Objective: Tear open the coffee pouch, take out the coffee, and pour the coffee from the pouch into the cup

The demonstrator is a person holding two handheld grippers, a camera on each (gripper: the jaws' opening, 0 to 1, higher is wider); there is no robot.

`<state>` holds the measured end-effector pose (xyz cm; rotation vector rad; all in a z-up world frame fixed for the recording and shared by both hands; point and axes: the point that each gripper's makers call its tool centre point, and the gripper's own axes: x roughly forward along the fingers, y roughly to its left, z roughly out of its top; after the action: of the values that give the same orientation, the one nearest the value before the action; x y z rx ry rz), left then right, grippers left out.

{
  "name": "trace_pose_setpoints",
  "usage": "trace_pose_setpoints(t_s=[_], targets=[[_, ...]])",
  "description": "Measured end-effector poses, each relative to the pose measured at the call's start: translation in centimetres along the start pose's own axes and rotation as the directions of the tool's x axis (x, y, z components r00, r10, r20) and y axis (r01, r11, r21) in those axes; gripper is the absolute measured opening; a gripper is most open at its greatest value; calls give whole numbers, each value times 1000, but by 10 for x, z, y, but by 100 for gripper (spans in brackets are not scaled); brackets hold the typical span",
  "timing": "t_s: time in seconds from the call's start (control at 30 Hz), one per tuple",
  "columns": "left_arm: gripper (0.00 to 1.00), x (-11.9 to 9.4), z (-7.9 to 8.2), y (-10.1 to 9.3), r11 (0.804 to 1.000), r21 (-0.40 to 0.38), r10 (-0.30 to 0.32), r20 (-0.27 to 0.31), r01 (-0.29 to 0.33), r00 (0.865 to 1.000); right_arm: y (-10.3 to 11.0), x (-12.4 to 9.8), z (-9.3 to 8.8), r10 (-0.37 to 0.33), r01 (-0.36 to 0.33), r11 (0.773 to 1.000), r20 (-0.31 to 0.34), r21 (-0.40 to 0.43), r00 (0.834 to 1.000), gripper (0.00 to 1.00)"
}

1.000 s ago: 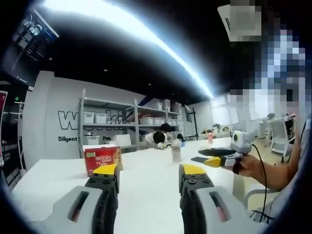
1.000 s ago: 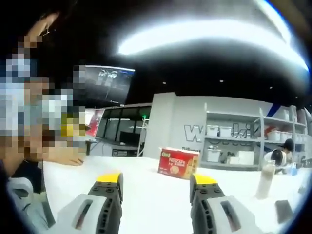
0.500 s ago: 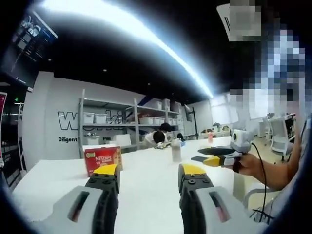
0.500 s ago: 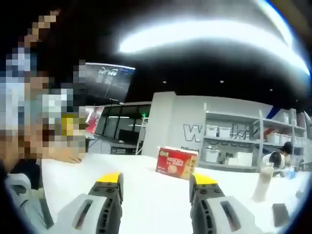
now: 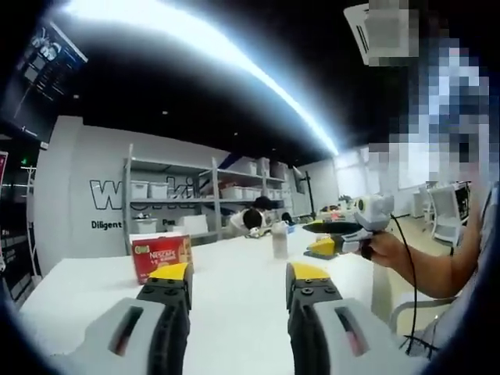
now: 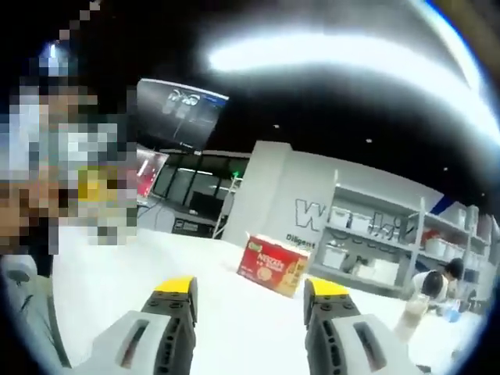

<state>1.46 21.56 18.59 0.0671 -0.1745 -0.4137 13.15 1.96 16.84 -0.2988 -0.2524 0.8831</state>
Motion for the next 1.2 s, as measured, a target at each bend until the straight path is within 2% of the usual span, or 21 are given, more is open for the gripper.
trace_pose_setpoints(t_s=[0.2, 0.43, 0.73, 0.9, 1.2], targets=[[50, -1, 2, 0, 1000, 1, 2, 3, -2, 1000, -4, 13, 8, 46, -47, 998, -17, -52, 999, 54], [50, -3, 9, -2, 1000, 14, 1, 16, -1, 1000, -13, 33, 17, 106, -108, 992, -28, -58, 994, 54], [50, 1, 5, -8, 1000, 16, -13, 4, 13, 1000, -30, 63, 27, 177, -178, 983, -42, -43, 983, 55], [50, 2, 5, -11, 1000, 22, -17, 2, 17, 1000, -32, 74, 29, 216, -217, 976, -54, -20, 975, 54], [50, -1, 10, -11, 999, 31, -13, 9, 13, 1000, -38, 86, 23, 234, -237, 971, -86, -17, 968, 54]])
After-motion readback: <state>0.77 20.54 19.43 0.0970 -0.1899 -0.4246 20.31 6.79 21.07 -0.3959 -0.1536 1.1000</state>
